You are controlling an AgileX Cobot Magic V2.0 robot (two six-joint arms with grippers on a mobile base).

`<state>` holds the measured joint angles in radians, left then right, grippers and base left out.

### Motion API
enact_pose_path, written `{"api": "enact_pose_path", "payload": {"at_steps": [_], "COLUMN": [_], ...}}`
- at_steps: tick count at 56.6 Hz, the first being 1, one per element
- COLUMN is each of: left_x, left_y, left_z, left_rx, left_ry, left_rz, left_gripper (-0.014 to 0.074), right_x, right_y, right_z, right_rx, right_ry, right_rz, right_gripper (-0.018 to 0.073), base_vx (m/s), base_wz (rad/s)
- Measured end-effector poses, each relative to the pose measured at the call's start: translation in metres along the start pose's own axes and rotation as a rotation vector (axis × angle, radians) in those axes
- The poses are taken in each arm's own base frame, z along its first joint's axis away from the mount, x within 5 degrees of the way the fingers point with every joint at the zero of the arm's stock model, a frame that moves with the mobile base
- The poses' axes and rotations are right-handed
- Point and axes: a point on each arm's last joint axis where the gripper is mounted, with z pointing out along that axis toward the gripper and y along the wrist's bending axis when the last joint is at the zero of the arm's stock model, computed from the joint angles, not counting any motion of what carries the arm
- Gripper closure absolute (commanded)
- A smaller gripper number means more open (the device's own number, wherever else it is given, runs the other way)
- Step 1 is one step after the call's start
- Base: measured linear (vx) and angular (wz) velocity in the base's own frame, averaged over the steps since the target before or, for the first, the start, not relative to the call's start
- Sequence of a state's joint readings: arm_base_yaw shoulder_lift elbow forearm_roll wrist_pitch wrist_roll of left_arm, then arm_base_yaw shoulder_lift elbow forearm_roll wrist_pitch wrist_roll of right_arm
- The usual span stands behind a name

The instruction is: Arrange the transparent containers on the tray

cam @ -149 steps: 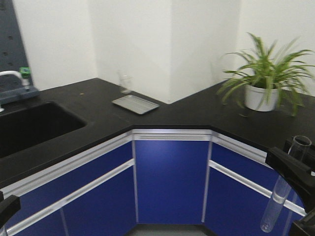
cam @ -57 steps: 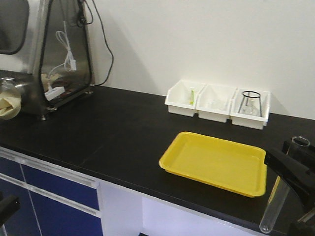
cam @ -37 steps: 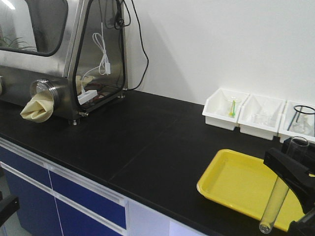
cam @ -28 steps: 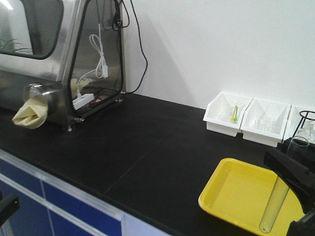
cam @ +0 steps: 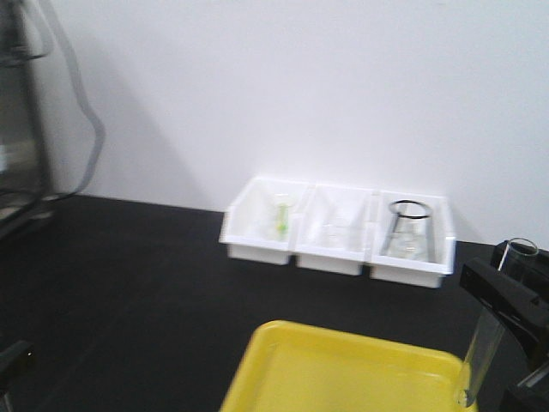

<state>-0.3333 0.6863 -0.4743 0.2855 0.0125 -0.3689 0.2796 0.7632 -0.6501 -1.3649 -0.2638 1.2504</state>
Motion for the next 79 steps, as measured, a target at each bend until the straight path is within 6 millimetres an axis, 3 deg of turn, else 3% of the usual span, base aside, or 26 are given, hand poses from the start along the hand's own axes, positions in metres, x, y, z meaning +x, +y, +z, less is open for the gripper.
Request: {"api": "enact_pose_path", "payload": {"at_steps": [28, 79], "left_x": [0.0, 0.0001], "left_y": [-0.0001, -0.0001], "left_z": [0.0, 0.0], "left_rx": [0.001, 0.001], "left_ry": [0.0, 0.001], "left_rz": [0.0, 0.0], "left_gripper": [0.06, 0.0601], "right_x": [0.0, -0.0001], "right_y": [-0.0005, -0.0001], "right_z": [-0.0002, -0.0002], "right_rx": [0.006, 0.002], "right_ry": [0.001, 0.0], "right_rz": [0.0, 0.001], "right_gripper": [0.0571, 0.0571], "base_vx": [0.16, 0.01], "base_wz": [-0.48, -0.04]}}
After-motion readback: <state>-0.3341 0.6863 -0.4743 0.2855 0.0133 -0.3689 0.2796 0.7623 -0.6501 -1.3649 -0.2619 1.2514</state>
